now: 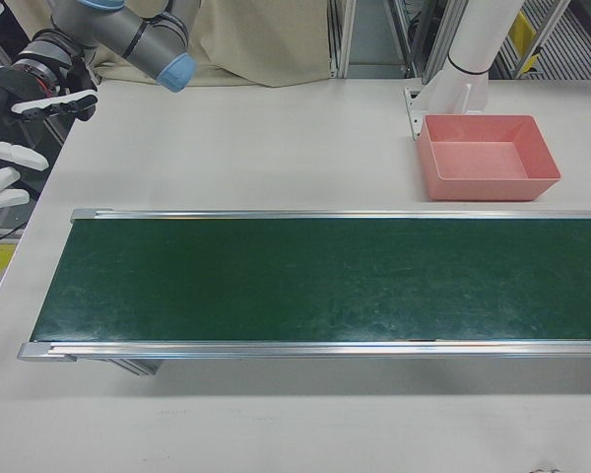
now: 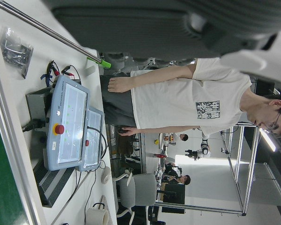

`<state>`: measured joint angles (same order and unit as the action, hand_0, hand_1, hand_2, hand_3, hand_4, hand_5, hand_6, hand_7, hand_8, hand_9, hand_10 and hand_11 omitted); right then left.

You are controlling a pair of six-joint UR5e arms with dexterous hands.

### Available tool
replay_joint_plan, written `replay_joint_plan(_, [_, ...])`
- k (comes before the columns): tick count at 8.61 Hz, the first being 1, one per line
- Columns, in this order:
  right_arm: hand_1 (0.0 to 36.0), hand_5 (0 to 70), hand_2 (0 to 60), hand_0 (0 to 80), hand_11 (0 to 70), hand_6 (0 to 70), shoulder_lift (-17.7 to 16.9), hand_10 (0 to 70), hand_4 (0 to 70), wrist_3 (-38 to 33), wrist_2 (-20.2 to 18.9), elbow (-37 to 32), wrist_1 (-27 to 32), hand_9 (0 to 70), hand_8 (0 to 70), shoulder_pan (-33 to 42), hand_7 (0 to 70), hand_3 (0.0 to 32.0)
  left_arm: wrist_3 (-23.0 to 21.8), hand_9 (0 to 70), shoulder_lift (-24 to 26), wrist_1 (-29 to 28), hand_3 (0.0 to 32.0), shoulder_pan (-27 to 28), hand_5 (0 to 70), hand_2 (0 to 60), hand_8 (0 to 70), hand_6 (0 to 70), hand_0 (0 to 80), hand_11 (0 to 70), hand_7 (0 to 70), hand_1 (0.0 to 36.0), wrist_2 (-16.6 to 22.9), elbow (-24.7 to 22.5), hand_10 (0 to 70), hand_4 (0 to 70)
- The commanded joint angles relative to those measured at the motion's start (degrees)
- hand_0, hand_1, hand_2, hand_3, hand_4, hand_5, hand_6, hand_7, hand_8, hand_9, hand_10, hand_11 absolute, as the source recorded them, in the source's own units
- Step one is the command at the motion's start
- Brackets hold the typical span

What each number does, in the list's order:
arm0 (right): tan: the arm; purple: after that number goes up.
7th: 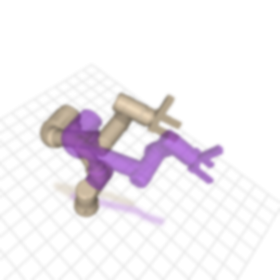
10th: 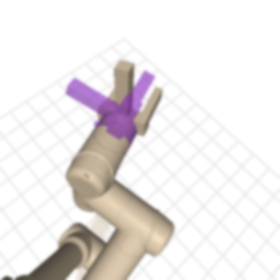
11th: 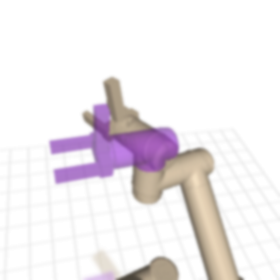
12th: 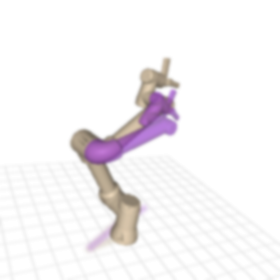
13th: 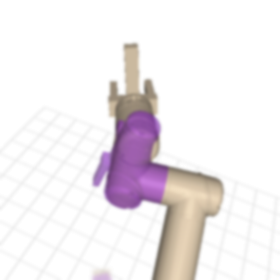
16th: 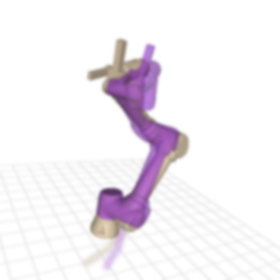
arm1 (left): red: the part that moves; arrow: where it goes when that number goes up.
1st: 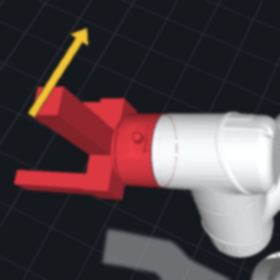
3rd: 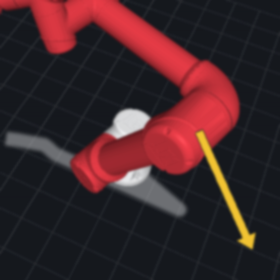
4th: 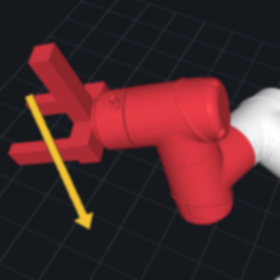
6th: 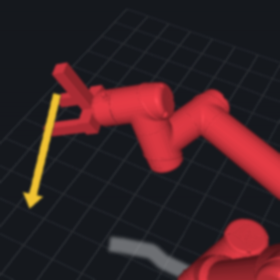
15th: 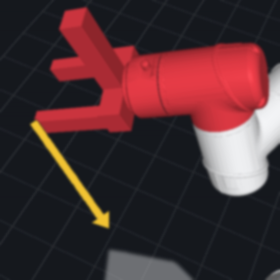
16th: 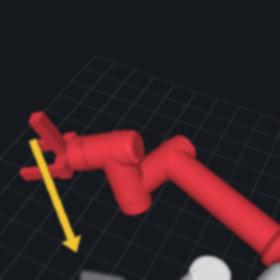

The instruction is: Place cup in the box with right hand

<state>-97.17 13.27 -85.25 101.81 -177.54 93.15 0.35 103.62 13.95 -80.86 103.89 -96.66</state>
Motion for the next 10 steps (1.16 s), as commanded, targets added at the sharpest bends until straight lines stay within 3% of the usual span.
replay_joint_plan(1, [3.1,4.5,0.0,52.9,7.5,26.5,0.0,4.9,55.4,0.0,0.0,-0.1,0.0,50.0,26.4,-0.3,70.0,0.0,0.0,0.0,0.1,-0.1,0.0,0.0,0.0,0.0,0.0,0.0,0.0,0.0,0.0,0.0,0.0,0.1,0.0,0.0])
replay_joint_plan(4, [3.1,4.5,0.0,52.9,7.4,26.0,0.1,4.8,54.6,0.2,0.0,-0.3,-0.2,49.9,26.2,-1.0,70.0,0.0,0.0,0.0,0.0,0.1,0.0,0.0,0.0,0.0,0.0,0.0,0.0,0.0,0.0,0.0,0.0,-0.1,0.0,0.0])
replay_joint_plan(7, [3.3,4.4,0.0,53.1,7.3,26.9,0.0,4.8,58.4,0.6,0.1,-0.3,-0.1,50.0,26.5,-1.1,70.0,0.0,0.0,0.0,0.0,0.0,0.0,0.0,0.0,0.0,0.0,0.0,0.0,0.0,0.0,0.0,0.0,-0.1,0.0,0.0])
replay_joint_plan(10, [3.0,4.4,0.0,53.0,7.4,26.5,0.1,4.8,56.4,0.5,0.1,0.0,-0.1,50.0,26.4,-0.6,70.0,0.0,0.0,0.0,0.1,0.0,0.0,0.0,0.0,0.0,0.0,0.0,0.0,0.0,0.0,0.0,0.0,0.0,0.0,0.0])
